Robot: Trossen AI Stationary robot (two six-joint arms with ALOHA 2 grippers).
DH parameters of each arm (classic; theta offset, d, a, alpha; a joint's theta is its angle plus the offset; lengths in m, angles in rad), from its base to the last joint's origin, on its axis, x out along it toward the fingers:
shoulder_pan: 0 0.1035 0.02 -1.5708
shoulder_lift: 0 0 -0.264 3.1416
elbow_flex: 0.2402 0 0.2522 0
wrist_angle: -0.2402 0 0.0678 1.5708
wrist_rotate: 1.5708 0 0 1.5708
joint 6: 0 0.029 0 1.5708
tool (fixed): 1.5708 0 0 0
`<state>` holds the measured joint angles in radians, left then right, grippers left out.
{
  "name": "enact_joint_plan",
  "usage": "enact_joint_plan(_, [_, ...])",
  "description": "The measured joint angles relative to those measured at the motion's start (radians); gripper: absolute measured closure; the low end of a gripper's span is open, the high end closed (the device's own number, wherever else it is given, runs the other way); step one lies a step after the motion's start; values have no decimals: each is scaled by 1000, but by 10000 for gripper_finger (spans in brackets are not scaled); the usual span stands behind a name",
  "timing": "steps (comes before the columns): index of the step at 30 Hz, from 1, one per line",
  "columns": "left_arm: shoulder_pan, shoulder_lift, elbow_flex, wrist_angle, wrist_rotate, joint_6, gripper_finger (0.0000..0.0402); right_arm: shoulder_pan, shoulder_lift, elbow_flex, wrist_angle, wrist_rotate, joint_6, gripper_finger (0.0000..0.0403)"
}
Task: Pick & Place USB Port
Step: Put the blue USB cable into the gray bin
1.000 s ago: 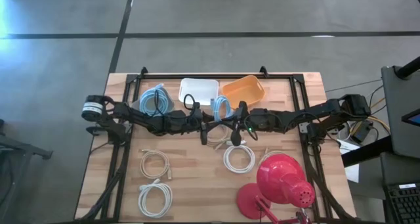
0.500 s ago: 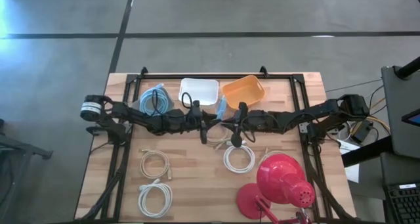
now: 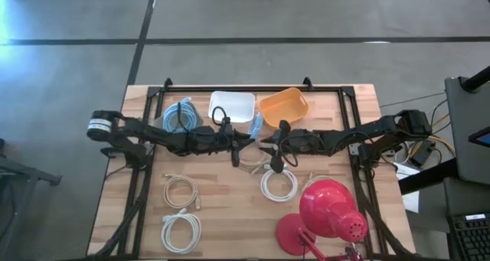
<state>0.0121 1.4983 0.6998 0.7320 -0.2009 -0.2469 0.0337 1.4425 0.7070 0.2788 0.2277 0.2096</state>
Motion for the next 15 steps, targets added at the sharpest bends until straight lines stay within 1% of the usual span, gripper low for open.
enact_joint_plan(5, [7,-199,0,-333,-3,-83,364,10,0,0,-2,0,0,270])
enact_joint_plan(9, [8,-392,0,-637,-6,-175,364,12,0,0,-3,0,0,277])
enact_joint_plan(15, [8,-640,-1,-1058,-61,-281,363,12,0,0,-12,0,0,285])
